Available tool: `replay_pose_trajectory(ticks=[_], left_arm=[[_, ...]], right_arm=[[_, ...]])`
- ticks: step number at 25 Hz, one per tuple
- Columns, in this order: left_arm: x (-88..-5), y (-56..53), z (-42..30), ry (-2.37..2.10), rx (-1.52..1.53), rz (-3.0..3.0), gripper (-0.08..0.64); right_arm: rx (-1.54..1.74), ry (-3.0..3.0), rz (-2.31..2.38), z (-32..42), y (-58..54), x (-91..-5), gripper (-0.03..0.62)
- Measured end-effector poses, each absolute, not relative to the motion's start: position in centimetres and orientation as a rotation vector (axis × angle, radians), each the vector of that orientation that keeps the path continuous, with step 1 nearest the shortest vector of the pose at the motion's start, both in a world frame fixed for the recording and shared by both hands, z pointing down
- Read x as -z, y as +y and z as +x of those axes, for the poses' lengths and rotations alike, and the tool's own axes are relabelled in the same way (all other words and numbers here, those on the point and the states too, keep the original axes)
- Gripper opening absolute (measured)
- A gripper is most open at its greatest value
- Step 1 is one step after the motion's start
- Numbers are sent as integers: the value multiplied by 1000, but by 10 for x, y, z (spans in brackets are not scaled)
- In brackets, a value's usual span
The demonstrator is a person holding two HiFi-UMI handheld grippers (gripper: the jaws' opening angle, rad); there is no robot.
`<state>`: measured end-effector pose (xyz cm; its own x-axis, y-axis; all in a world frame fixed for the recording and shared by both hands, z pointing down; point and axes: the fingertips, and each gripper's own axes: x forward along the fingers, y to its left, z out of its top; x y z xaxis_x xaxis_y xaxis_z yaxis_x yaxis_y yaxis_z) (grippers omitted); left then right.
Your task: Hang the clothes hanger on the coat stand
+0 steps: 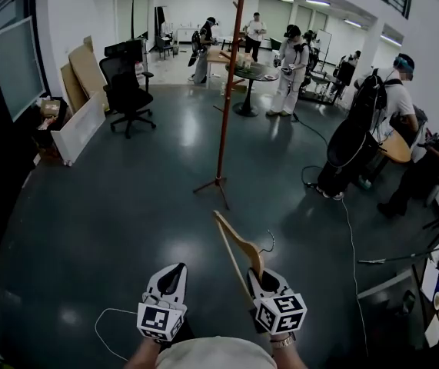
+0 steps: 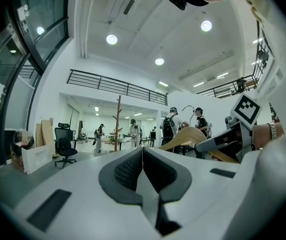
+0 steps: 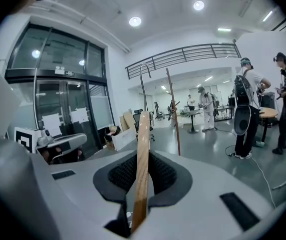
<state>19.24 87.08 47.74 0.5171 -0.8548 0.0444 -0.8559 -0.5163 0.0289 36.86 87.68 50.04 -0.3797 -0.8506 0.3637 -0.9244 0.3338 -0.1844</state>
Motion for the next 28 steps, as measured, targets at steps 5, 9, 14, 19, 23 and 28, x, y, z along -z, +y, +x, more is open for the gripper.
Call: replay_pose_trajectory(ticks=[5,9,14,19,23,28], left_arm=[[-486,824,160,-1532,-30,2695,14],[-496,780,122,-1541,-24,2674,14],[-491,711,66,-1534,-41,2669,14],[-476,640,3,-1512,-55,2748,14],[-471,601,-44,-1476,-82,2809,14],[-482,575,-95,-1473,-81,2781,14]], right_arm=[[-559,-2412,1601,338,830,-507,69],[-582,-2421,1579,300,785,-514,69],[-584,-2419,1578,241,717,-508,69],[-577,-2435,1606,173,650,-500,69],[-593,-2438,1619,122,610,-501,69],[-602,-2429,1652,79,582,-505,69]])
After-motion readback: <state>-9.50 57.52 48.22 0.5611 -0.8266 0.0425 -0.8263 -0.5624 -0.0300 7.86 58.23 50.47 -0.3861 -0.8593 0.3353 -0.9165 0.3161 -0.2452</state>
